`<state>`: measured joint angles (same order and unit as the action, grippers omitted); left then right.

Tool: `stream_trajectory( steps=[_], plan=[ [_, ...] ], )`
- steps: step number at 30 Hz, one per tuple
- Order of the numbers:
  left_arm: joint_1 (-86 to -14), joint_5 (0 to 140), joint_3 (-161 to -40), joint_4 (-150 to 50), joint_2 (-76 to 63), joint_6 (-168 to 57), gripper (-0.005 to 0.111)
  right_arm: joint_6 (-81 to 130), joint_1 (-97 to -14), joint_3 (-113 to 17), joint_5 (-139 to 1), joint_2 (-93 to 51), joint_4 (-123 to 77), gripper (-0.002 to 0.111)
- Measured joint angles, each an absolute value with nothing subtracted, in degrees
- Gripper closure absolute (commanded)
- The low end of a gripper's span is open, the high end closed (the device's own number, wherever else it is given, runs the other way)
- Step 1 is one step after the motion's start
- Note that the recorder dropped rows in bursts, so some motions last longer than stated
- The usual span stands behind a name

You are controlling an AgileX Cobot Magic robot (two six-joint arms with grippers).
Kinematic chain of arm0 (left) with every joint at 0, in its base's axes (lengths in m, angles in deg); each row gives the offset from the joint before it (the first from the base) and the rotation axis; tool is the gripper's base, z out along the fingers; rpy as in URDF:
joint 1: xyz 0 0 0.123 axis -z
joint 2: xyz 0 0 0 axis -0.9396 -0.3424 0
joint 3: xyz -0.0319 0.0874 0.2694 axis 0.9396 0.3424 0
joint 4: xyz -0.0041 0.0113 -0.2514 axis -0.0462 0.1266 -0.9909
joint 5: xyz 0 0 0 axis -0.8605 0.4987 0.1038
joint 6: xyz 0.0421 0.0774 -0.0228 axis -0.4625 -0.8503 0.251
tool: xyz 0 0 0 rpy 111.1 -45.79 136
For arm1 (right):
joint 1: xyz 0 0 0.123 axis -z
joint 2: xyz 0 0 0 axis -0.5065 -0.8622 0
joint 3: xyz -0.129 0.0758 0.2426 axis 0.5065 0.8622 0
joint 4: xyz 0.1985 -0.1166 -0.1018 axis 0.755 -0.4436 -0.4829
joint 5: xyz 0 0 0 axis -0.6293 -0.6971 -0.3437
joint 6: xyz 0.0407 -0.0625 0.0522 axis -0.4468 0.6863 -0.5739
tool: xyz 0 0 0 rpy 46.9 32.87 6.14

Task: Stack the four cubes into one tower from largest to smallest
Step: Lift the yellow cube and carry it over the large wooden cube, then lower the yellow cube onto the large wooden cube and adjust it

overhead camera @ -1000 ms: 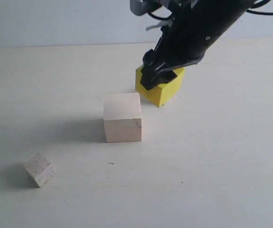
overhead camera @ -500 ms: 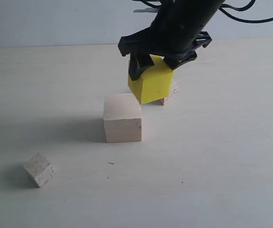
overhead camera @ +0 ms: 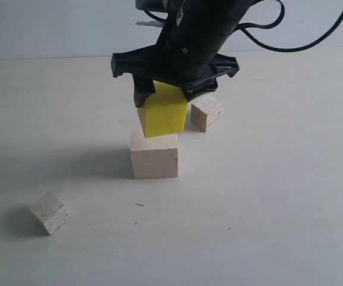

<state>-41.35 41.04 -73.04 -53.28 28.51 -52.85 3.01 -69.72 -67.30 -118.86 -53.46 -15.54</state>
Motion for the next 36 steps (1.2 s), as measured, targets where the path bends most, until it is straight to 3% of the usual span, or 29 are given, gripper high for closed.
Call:
stream_trajectory(
  steps=[11, 36],
  plan=[
    [-41.3, 42.2, -71.4, -54.7, 28.5, -52.0, 0.107, -7.4, -69.7, -67.3, -113.9, -56.4, -19.4, 0.108],
    [-41.3, 42.4, -71.4, -55.1, 28.5, -52.0, 0.107, -7.7, -71.7, -67.3, -111.1, -59.5, -19.6, 0.108]
  ],
)
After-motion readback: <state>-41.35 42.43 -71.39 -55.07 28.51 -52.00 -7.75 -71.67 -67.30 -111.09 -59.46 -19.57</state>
